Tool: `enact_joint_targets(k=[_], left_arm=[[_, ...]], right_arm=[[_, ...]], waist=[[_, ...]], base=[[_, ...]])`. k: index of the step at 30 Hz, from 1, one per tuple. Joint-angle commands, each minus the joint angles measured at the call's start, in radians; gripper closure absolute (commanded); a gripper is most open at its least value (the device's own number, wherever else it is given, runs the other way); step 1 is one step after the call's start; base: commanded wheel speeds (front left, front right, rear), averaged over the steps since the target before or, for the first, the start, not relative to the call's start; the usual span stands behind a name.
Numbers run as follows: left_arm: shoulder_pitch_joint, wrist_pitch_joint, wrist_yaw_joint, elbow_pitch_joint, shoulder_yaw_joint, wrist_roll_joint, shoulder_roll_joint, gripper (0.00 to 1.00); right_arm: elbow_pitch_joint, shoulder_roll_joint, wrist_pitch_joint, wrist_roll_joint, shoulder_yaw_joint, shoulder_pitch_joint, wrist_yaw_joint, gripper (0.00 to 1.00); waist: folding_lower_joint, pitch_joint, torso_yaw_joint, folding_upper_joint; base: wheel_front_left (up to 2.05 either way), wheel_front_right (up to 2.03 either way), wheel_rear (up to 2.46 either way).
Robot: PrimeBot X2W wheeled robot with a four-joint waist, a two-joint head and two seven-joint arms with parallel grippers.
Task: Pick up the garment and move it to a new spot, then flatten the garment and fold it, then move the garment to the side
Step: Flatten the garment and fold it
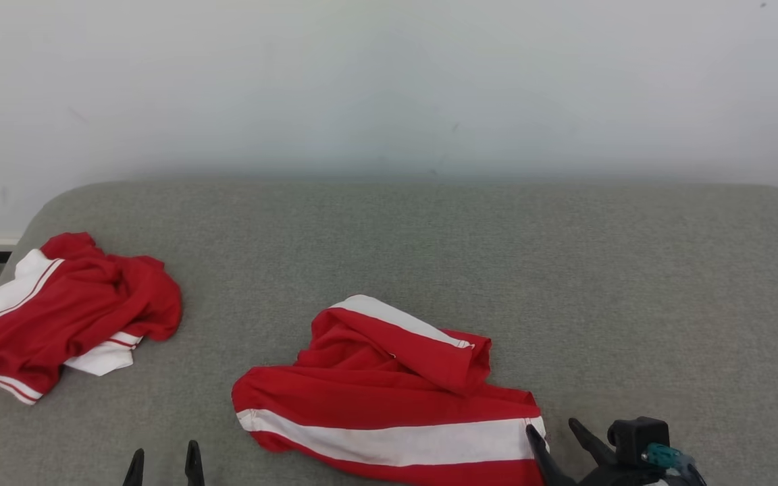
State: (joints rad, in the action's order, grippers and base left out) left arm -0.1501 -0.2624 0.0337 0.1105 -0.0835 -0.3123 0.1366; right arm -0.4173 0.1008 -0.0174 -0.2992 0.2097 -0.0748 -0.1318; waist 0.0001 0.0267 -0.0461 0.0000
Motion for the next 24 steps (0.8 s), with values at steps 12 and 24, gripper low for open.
enact_joint_targets(k=[12,24], left_arm=[[-0.008,-0.003,-0.070,0.032,0.060,0.060,-0.044,0.00],[0.007,-0.003,-0.103,0.040,0.091,0.089,-0.063,0.00]], right_arm=[[-0.100,-0.008,-0.089,-0.036,0.007,-0.074,0.002,0.00],[-0.137,-0.017,-0.095,-0.057,0.019,-0.120,0.002,0.62]], waist=[[-0.0001,-0.022,-0.046,0.0000],[-0.0001,-0.039,-0.052,0.0000]], base=[[0.00,0.00,0.00],[0.00,0.00,0.00]])
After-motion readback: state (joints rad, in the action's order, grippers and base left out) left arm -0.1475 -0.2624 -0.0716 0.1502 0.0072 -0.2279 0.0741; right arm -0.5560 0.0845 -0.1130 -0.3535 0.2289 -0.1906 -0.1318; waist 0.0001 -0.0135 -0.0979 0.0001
